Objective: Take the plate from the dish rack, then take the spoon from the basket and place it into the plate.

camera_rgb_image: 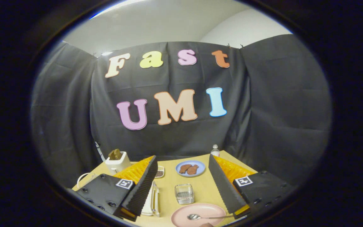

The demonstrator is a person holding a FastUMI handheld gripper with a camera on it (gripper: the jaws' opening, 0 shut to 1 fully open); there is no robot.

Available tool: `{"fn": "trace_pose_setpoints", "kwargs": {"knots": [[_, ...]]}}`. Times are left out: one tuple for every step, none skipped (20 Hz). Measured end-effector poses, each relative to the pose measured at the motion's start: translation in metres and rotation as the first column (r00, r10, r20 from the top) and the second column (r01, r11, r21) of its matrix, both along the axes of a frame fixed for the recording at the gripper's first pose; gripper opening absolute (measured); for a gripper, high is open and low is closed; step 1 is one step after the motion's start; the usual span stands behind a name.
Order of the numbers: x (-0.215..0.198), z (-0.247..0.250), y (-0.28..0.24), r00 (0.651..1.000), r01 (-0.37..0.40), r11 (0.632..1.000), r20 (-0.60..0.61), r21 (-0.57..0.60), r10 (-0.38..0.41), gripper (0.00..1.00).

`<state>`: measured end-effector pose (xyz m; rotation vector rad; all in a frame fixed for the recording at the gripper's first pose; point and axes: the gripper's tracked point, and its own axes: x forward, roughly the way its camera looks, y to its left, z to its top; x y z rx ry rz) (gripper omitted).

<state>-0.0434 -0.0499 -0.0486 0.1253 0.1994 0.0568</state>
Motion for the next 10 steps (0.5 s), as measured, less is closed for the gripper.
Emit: {"fn": "trace_pose_setpoints", "kwargs": {"knots": [[-0.001, 0.002, 0.002, 1.0, 0.0, 1.0, 0.003, 0.003, 0.0, 1.0], [0.0, 0.004, 0.005, 1.0, -0.004, 1.0, 0.008, 0.008, 0.004, 1.0], [0.0, 0.008, 0.006, 1.0, -0.002, 1.0, 0.016, 0.008, 0.002, 1.0], [0.0, 0.009, 0.005, 1.0, -0.002, 1.0, 0.018, 0.007, 0.002, 1.0], [0.001, 0.012, 0.006, 1.0, -0.002, 1.0, 0.023, 0.005, 0.002, 1.0], [0.0, 0.014, 0.006, 1.0, -0.002, 1.0, 0.027, 0.005, 0.002, 1.0], [0.0, 0.017, 0.008, 0.999, -0.004, 1.0, 0.034, 0.007, 0.004, 1.0], [-0.002, 0.018, 0.009, 0.999, -0.004, 1.0, 0.035, 0.007, 0.004, 1.0], [-0.002, 0.021, 0.008, 0.999, 0.002, 1.0, 0.039, 0.004, -0.002, 1.0], [-0.003, 0.022, 0.008, 0.999, 0.005, 1.0, 0.043, -0.003, -0.005, 1.0]]}}
